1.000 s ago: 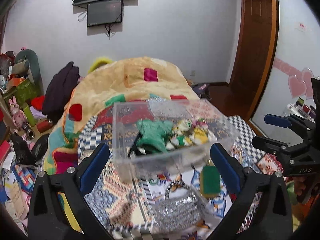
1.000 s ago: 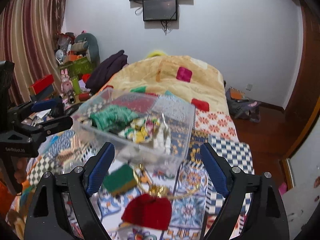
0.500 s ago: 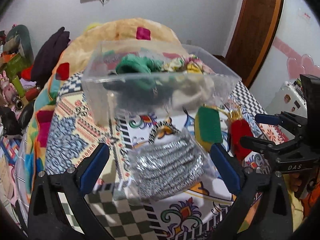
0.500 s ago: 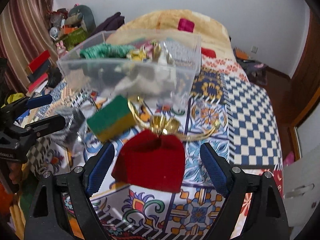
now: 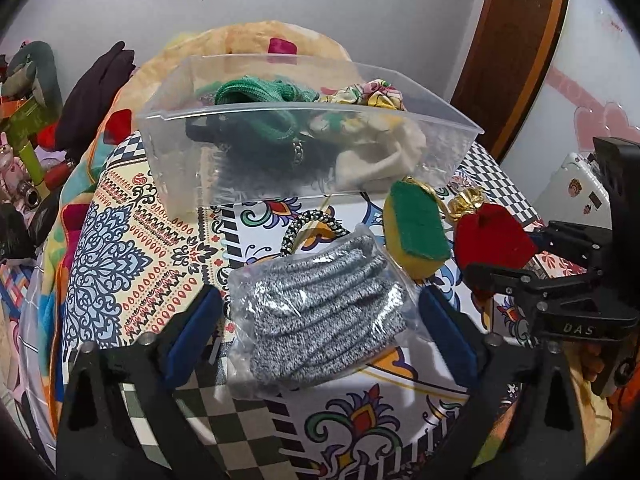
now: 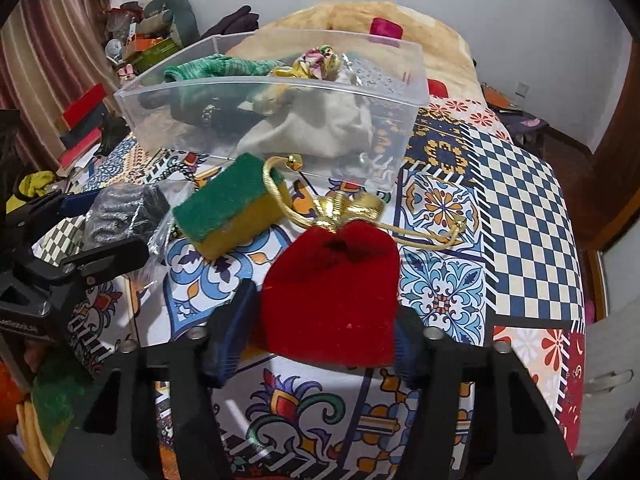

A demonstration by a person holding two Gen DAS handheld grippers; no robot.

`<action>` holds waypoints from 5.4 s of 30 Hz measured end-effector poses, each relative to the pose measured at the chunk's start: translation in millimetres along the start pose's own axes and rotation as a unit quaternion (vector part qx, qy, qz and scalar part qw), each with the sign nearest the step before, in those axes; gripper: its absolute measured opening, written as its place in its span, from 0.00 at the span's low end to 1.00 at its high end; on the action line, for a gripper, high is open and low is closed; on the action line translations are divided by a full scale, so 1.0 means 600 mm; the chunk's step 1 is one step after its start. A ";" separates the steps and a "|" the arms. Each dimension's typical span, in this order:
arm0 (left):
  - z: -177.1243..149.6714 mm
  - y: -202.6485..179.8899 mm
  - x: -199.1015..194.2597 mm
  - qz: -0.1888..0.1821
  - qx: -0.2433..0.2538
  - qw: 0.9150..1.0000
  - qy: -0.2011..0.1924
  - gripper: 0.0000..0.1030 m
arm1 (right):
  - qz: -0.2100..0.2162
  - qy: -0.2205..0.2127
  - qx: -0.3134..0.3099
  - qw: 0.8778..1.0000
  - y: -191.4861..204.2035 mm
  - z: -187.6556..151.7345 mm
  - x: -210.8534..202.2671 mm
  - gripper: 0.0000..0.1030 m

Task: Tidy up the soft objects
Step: 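Move both tools toward the silver scrubber and red pouch, then grasp the silver mesh scrubber with the left tool while the right grasps the red pouch, drop both into box, then move both tools toward the sponge and beaded bracelet, then grasp the beaded bracelet with the left tool while the right grasps the green sponge, drop both into box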

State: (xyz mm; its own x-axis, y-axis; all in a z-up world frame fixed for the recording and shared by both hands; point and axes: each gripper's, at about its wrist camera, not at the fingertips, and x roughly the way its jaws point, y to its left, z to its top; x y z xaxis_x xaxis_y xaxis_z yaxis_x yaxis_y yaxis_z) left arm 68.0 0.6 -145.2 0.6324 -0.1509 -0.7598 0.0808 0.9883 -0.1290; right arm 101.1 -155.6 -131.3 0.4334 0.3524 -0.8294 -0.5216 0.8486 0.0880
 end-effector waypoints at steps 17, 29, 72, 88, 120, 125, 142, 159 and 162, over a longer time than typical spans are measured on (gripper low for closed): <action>-0.012 0.002 -0.067 -0.016 0.024 0.999 -0.031 0.45 | 0.019 -0.030 0.007 0.999 0.001 -0.002 -0.039 0.06; 0.053 0.033 -0.148 -0.003 0.010 0.993 -0.116 0.41 | 0.012 -0.125 -0.001 0.992 0.002 0.046 -0.130 0.05; 0.141 0.030 -0.151 0.003 0.026 0.986 -0.167 0.42 | 0.002 -0.144 -0.001 0.990 -0.023 0.105 -0.119 0.22; 0.216 0.044 -0.024 -0.017 0.043 0.994 -0.103 0.42 | 0.011 -0.187 -0.022 0.982 -0.005 0.216 -0.053 0.22; 0.173 0.042 -0.095 0.012 0.048 0.989 -0.137 0.95 | -0.034 -0.180 -0.046 0.982 0.013 0.179 -0.099 0.84; 0.137 0.042 -0.095 0.011 0.044 0.992 -0.114 0.95 | -0.014 -0.161 -0.044 0.986 0.027 0.152 -0.097 0.88; 0.047 0.054 -0.013 0.018 0.032 0.999 -0.029 0.70 | 0.033 -0.049 -0.011 0.998 0.050 0.086 0.011 0.88; 0.053 0.022 0.045 0.018 0.069 0.997 0.027 0.17 | 0.050 -0.019 -0.015 0.998 0.066 0.081 0.033 0.56; 0.051 0.020 0.045 0.021 0.070 0.997 0.025 0.06 | 0.048 -0.022 -0.016 0.998 0.064 0.079 0.029 0.52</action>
State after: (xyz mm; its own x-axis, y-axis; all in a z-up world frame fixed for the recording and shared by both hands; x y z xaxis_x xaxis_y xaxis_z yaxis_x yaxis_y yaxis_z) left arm 109.7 9.2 -147.6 0.5987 -0.1060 -0.7940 0.1631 0.9866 -0.0087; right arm 123.4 -98.5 -116.5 0.4130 0.4487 -0.7925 -0.5845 0.7979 0.1472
